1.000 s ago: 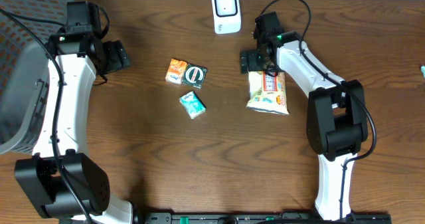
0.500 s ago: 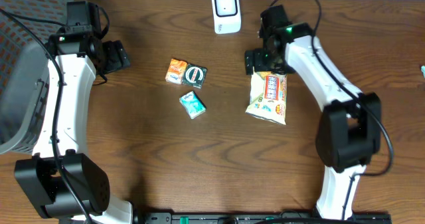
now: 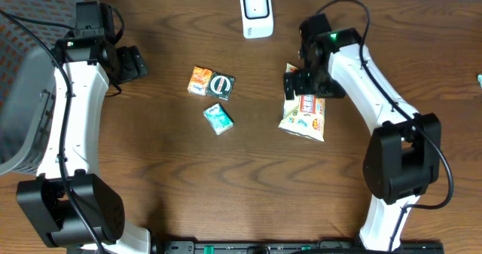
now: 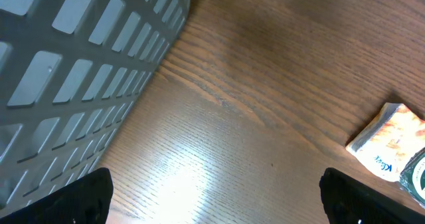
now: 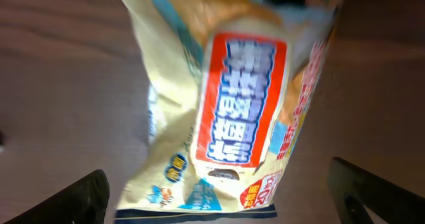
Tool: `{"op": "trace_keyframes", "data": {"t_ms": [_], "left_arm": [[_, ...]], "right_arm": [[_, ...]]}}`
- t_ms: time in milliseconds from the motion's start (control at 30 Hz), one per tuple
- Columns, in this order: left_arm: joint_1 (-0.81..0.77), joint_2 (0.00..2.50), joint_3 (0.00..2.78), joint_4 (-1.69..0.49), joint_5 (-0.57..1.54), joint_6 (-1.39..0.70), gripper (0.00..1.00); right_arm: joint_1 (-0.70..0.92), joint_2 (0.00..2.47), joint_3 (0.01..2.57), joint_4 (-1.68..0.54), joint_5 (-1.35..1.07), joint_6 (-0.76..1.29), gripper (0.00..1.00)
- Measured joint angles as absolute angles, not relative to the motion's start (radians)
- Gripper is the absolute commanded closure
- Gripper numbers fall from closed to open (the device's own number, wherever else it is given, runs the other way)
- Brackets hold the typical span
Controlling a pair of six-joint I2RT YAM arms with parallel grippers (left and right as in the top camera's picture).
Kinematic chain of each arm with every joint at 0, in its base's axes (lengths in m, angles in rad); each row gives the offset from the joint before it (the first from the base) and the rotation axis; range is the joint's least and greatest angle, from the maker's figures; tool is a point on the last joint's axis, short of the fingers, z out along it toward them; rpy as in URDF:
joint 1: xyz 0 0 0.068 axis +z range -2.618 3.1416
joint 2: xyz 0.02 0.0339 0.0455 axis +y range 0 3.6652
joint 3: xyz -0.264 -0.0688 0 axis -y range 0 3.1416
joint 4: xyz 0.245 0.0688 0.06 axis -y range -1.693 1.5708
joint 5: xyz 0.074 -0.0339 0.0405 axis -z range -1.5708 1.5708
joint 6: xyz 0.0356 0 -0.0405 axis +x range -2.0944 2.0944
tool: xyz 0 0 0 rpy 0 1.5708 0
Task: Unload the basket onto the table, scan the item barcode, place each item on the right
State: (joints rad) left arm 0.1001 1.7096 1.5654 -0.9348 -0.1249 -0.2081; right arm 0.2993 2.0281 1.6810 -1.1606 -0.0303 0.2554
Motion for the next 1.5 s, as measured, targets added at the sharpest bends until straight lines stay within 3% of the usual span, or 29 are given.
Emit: {"op": "trace_keyframes", "data": {"t_ms": [233,700,967,1067,1167,1333,1500], "left_arm": [[0.100,1.710,1.565,-0.935,-0.125,-0.208,0.02],[0.100,1.710,1.565,-0.935,-0.125,-0.208,0.02],[0.100,1.710,1.565,-0.935,-0.125,-0.208,0.03],[0.100,1.710,1.565,-0.935,-0.125,-0.208,0.03],[0.100,1.710,1.565,-0.935,-0.125,-0.208,0.03],[0.100,1.710,1.565,-0.935,-0.125,-0.208,0.02],[0.100,1.710,1.565,-0.935,-0.125,-0.208,0.03]], "right_arm": [[0.300,2.033,1.567,-1.117,-0.032,0.268,0.21],[0.375,2.037,1.496,-1.053,-0.031,0.278,0.10],[0.384,2.038,1.561,-1.115,-0.027,0.278,0.12],[0.384,2.038,1.631,-1.160,-0.015,0.279,0.18],[0.384,2.038,1.689,-1.187,-0.001,0.281,0.31],[0.384,2.038,1.707,-1.219,0.010,0.281,0.60],[0.384,2.038,1.704,-1.234,0.016,0.281,0.66]]}}
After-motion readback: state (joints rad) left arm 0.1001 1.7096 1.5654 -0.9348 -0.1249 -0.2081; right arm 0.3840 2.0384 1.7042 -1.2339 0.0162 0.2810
